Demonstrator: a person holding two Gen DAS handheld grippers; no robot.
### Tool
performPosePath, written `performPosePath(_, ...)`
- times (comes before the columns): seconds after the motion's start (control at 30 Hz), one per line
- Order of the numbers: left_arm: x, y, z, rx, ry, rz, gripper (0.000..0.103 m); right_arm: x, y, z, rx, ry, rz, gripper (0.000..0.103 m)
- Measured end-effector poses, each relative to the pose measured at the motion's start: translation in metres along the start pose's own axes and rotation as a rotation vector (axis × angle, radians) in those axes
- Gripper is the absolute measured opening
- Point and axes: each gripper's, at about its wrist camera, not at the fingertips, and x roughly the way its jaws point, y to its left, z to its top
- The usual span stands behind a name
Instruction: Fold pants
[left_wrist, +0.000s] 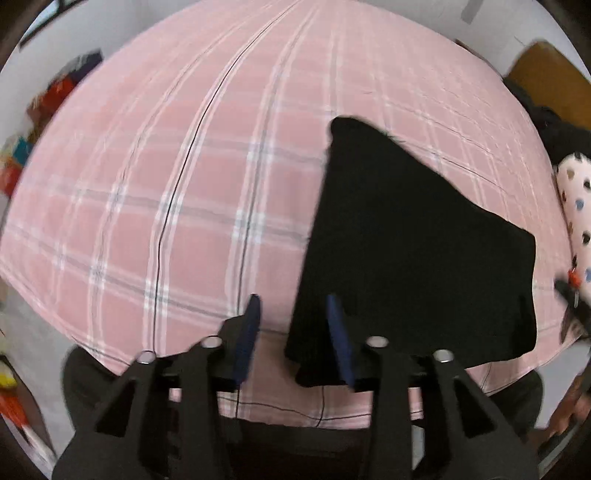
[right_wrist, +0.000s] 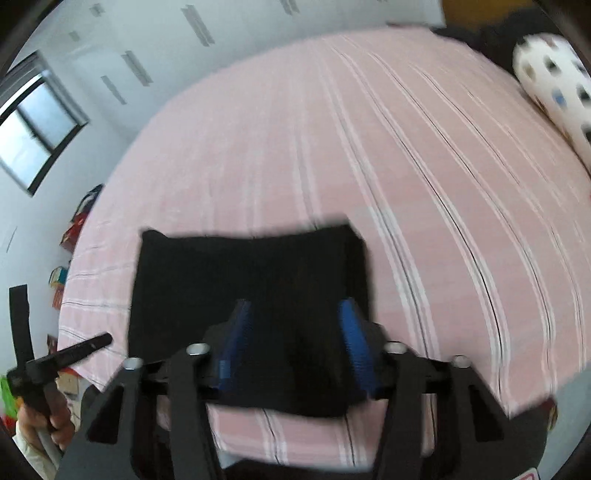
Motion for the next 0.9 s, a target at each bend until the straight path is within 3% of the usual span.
performPosePath(0.03,-0.007,-0.002,-0.002,0.022,-0.020,0.011,0.053,0.004,0.004,0.007,-0.023,0.003,0.002,0.002)
performPosePath(0.1,-0.016,-0.018,0.007,0.071,-0.058,0.043,0.058,0.022,0.009,0.011,-0.046,0.016,0.018,0.002)
performPosePath(0.23,-0.018,-0.029,0.011,0.129,-0.067,0.073,0.058,0.086,-0.014,0.017,0.028,0.147,-0.116,0.000)
performPosePath(0.37,-0.021,-0.036,0.013,0.153,-0.063,0.086,0.058,0.076,-0.025,0.030,0.176,0.109,-0.052,0.000)
performPosePath(0.47,-0.019,-0.042,0.004,0.165,-0.059,0.094,0.058,0.039,-0.015,0.024,0.155,0.041,0.003,0.012)
performPosePath(0.5,-0.016,-0.043,0.004,0.168,-0.053,0.103,0.059,0.028,-0.015,0.015,0.144,0.031,0.000,0.026)
performPosePath(0.57,-0.012,-0.043,0.001,0.168,-0.048,0.110,0.068,0.013,-0.029,0.001,0.146,0.023,-0.014,0.042)
performPosePath(0.7,-0.005,-0.045,-0.007,0.182,-0.031,0.133,0.080,0.008,-0.061,-0.044,0.213,0.104,0.014,0.042)
performPosePath(0.77,0.000,-0.047,-0.011,0.194,-0.011,0.143,0.080,0.013,-0.067,-0.056,0.237,0.134,0.041,0.042)
performPosePath(0.9,0.001,-0.052,-0.022,0.206,0.012,0.149,0.080,0.034,-0.066,-0.054,0.236,0.168,0.055,0.051)
